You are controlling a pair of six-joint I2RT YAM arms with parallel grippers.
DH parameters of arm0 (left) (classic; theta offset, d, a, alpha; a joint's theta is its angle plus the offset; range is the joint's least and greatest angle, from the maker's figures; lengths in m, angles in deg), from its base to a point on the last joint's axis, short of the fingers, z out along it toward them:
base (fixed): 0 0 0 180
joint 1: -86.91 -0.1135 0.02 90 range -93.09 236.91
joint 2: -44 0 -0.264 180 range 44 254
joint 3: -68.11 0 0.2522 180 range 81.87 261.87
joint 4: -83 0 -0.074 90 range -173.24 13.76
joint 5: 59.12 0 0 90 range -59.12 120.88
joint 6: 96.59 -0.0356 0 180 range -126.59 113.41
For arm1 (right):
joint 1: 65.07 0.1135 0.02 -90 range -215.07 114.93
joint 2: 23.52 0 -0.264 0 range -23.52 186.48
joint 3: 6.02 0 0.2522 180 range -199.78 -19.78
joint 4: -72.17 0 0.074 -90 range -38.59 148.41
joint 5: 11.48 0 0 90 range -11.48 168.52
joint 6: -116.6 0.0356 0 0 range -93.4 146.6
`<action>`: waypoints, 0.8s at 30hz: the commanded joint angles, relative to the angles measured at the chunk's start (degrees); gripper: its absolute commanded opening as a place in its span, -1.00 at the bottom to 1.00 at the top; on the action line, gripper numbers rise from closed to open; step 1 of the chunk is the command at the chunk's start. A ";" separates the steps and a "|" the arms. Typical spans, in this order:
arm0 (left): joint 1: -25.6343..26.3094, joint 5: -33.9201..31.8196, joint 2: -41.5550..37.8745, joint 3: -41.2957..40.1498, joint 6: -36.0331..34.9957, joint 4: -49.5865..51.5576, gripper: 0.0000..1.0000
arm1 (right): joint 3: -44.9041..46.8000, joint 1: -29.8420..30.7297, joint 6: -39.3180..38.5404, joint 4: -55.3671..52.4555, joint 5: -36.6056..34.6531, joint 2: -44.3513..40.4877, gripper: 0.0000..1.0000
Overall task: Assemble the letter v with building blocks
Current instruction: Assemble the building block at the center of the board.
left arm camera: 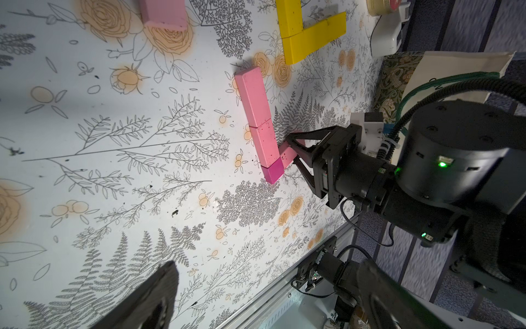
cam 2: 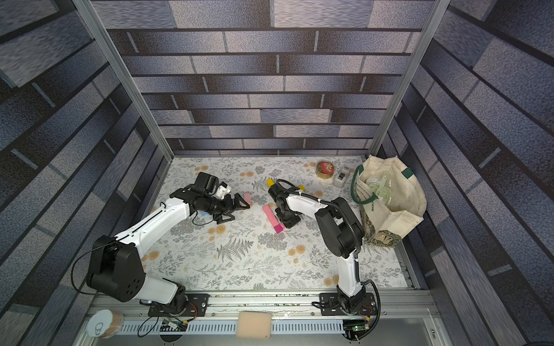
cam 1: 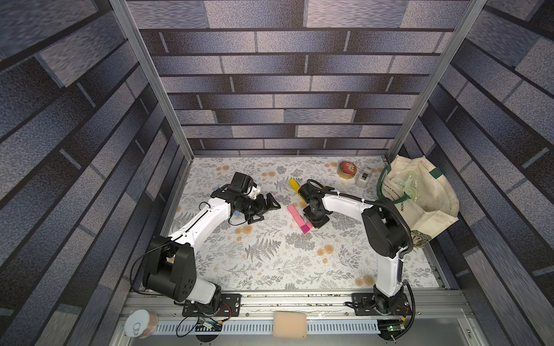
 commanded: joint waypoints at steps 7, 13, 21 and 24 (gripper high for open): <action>-0.32 0.71 -1.82 -0.57 0.13 0.27 0.99 | 4.34 0.85 1.28 -4.49 1.75 3.28 -0.24; -0.32 0.69 -1.81 -0.58 0.10 0.27 0.99 | 4.72 0.87 1.45 -4.35 1.82 3.28 -0.22; -0.23 0.62 -1.81 -0.58 0.14 0.29 0.99 | 5.26 0.85 1.62 -4.10 1.97 3.29 -0.26; -0.26 0.63 -1.81 -0.58 0.09 0.30 0.99 | 5.44 0.87 1.72 -4.06 1.89 3.27 -0.26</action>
